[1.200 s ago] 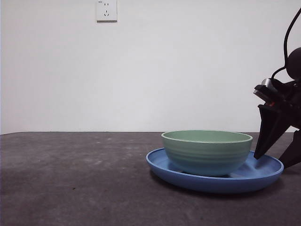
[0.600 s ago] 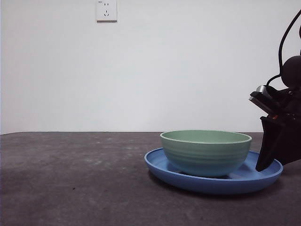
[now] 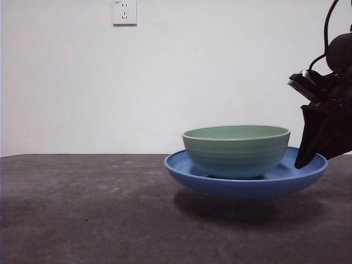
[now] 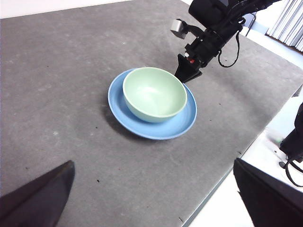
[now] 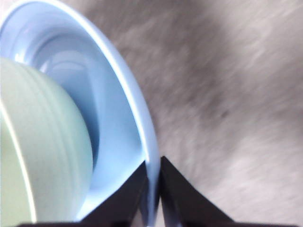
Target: Place the green bowl on the blue plate
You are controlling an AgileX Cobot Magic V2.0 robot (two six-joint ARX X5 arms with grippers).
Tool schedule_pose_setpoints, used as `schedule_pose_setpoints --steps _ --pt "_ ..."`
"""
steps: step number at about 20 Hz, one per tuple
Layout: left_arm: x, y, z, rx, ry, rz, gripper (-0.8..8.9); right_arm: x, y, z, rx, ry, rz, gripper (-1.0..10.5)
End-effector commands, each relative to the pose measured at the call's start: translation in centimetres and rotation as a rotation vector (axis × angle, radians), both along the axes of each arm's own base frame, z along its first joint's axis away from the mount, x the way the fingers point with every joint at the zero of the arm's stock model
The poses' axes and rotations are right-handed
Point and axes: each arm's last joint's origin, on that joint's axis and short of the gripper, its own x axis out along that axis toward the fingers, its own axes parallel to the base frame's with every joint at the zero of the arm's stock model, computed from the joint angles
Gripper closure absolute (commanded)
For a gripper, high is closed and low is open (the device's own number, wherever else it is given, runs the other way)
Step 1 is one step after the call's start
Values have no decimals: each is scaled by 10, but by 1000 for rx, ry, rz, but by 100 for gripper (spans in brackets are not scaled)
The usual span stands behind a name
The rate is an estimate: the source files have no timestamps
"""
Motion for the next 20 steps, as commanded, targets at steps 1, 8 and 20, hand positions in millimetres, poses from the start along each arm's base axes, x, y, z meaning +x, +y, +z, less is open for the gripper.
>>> schedule_pose_setpoints --steps 1,8,20 --pt "0 0 3 -9 -11 -5 251 2 14 2 19 19 21 934" --pt "0 0 3 -9 -11 -5 251 -1 65 2 62 10 87 934" --pt "0 0 3 -8 -11 -5 251 44 123 -6 66 61 152 934"
